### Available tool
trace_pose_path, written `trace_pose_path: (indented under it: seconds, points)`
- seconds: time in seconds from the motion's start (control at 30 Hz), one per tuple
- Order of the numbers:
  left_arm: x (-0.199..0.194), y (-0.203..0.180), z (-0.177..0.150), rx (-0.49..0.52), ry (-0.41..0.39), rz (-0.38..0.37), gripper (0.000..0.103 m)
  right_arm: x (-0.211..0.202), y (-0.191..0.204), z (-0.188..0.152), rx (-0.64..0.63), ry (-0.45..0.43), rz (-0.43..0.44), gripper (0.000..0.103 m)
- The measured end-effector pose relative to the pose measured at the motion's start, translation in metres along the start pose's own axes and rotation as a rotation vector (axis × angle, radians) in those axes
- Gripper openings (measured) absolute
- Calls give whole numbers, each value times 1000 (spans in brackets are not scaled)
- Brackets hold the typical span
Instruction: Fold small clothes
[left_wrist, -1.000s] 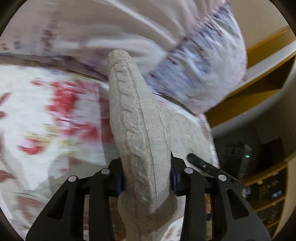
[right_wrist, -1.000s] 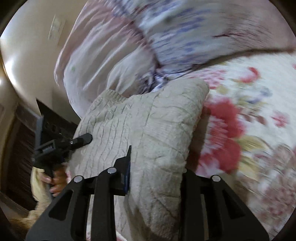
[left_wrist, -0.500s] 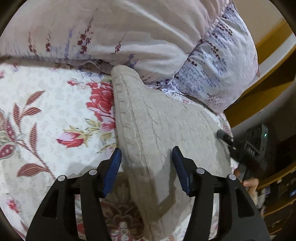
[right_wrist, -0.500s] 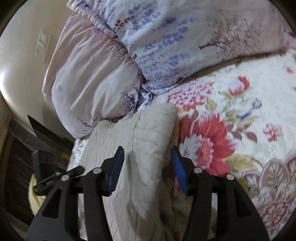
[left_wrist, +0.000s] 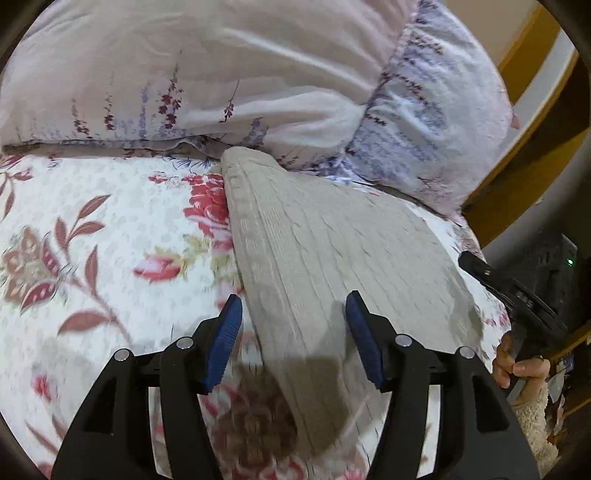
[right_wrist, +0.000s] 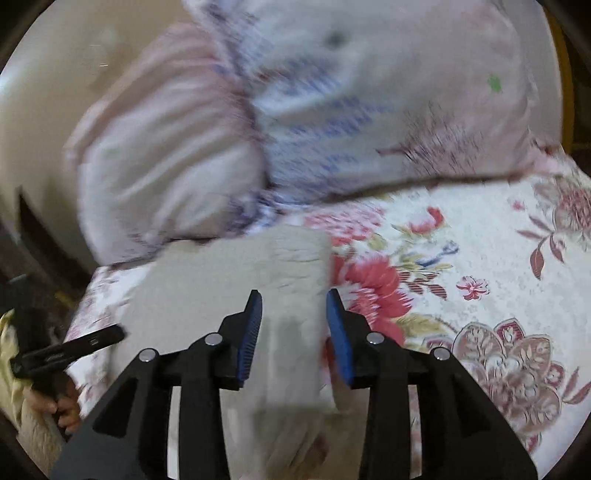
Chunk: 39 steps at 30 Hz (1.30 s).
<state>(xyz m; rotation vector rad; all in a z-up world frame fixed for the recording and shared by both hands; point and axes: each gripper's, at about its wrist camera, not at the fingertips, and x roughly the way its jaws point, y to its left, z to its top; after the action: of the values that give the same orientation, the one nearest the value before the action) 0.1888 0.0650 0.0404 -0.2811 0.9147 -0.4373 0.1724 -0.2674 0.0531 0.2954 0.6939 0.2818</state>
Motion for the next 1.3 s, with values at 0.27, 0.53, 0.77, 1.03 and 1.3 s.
trace_pose_path:
  seconds: [0.27, 0.53, 0.77, 1.03, 1.3]
  points:
    - [8, -21, -31, 116, 14, 112, 66, 18, 41, -41, -210, 148, -35, 38]
    - [-29, -31, -57, 152, -112, 146, 84, -29, 58, -50, -268, -43, -135, 92]
    - [-40, -38, -88, 137, -113, 191, 102, -46, 56, -82, -208, -43, -196, 101]
    - [-23, -53, -102, 157, -50, 304, 102, -28, 58, -105, -166, 93, -241, 101]
    - [-6, -56, -104, 168, 11, 358, 102, -10, 63, -114, -159, 170, -328, 101]
